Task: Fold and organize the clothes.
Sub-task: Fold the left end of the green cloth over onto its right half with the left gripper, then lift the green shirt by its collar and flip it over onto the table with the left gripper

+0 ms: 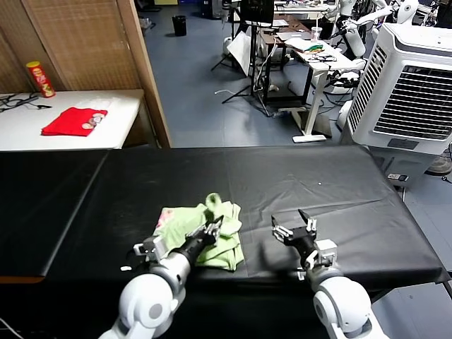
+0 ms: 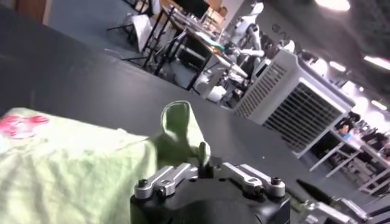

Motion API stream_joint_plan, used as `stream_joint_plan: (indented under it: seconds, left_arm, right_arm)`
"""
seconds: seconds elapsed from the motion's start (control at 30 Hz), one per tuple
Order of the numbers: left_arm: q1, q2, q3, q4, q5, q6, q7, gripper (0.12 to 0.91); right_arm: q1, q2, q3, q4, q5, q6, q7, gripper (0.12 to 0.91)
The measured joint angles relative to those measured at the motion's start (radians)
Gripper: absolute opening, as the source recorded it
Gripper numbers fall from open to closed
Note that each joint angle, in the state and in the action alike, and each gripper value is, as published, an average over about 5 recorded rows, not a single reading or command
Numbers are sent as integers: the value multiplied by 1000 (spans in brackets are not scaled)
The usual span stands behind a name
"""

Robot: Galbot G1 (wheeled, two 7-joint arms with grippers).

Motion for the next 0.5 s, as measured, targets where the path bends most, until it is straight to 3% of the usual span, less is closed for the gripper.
stream_joint_plan:
  seconds: [0.13, 0.23, 0.33, 0.5]
  left_arm:
    - [17, -17, -15, -8, 33, -9, 28, 619]
    - [35, 3, -42, -9, 99, -40, 74, 747]
    - [54, 51, -88, 6, 145, -76, 112, 791]
    - [93, 137, -191, 38, 113, -94, 125, 798]
  right_arm:
    - [15, 0, -25, -12, 4, 9, -27, 798]
    - [29, -1, -48, -20, 9, 15, -44, 798]
    - [45, -1, -73, -32, 9, 20, -50, 798]
    - [79, -2, -125, -66, -29, 27, -76, 798]
